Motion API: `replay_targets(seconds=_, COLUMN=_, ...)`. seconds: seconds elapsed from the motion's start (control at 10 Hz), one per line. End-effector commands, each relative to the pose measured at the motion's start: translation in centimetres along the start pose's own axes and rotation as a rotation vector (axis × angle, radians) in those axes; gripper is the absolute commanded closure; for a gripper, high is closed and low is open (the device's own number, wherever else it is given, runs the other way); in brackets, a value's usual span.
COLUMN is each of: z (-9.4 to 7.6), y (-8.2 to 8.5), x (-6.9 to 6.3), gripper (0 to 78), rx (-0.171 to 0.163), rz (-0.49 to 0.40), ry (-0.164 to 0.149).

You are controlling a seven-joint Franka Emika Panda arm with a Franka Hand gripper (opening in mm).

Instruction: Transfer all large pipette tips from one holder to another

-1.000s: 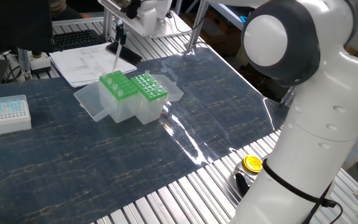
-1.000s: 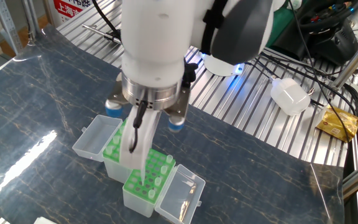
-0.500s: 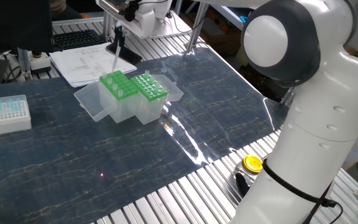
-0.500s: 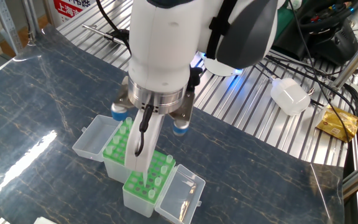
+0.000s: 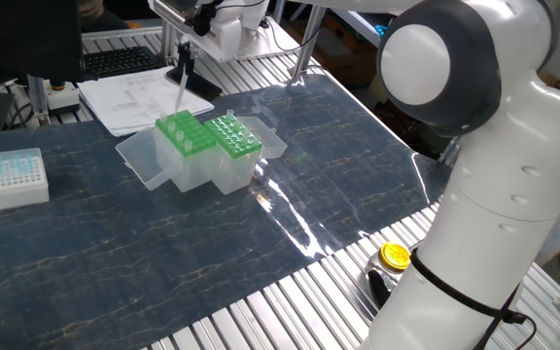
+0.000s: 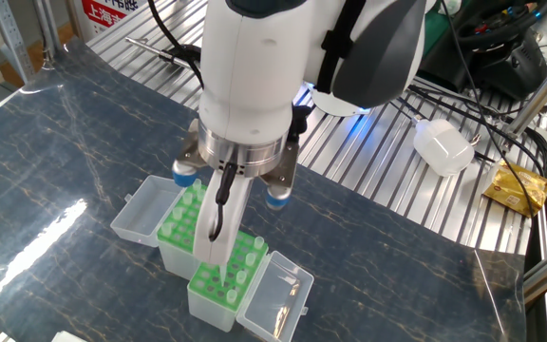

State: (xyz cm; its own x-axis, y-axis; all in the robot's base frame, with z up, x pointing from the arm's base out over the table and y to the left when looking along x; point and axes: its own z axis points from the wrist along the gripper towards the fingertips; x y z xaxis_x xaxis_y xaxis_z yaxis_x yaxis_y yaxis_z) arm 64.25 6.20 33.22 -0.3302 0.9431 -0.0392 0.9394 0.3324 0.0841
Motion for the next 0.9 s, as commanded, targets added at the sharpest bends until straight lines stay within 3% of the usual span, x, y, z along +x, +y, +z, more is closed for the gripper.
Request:
replay_targets(seconds=0.1, z=0.22, y=-0.16, x=0.30, gripper=76.2, rx=0.000, rz=-0.002, ry=-0.006)
replay_targets(seconds=0.9, z=0.97, y=-0.39, x=0.35, gripper=76.2, rx=0.009, rz=-0.018, ry=-0.019)
